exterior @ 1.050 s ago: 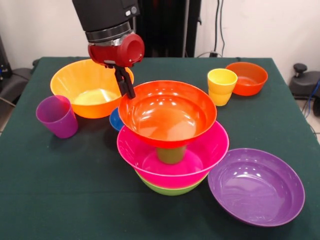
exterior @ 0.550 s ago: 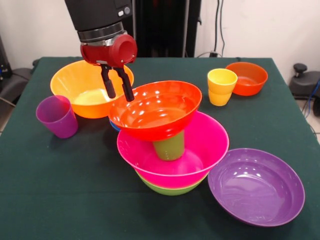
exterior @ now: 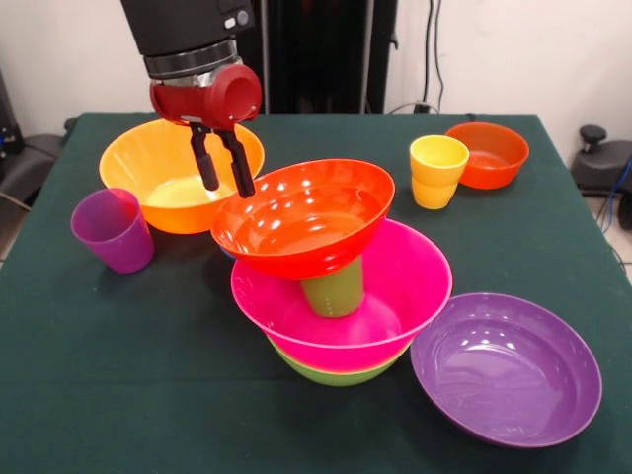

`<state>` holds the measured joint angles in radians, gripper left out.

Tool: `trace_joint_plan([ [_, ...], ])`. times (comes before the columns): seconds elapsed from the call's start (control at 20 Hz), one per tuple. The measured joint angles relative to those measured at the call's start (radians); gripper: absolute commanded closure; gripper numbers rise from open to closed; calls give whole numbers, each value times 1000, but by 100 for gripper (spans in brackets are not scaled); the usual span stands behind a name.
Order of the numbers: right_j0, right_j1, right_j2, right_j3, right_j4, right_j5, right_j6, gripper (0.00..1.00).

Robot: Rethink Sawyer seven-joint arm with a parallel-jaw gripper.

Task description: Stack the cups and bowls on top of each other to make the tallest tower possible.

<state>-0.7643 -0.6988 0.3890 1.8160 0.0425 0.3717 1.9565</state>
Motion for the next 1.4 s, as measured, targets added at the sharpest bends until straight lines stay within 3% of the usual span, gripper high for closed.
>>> trace_joint_plan([
  [0.65, 19, -77, -21, 3, 25, 98, 0, 0],
  [1.05, 119, -73, -66, -25, 45, 106, 1, 0],
  [1.4, 209, -14, -113, -79, 61, 78, 24, 0],
])
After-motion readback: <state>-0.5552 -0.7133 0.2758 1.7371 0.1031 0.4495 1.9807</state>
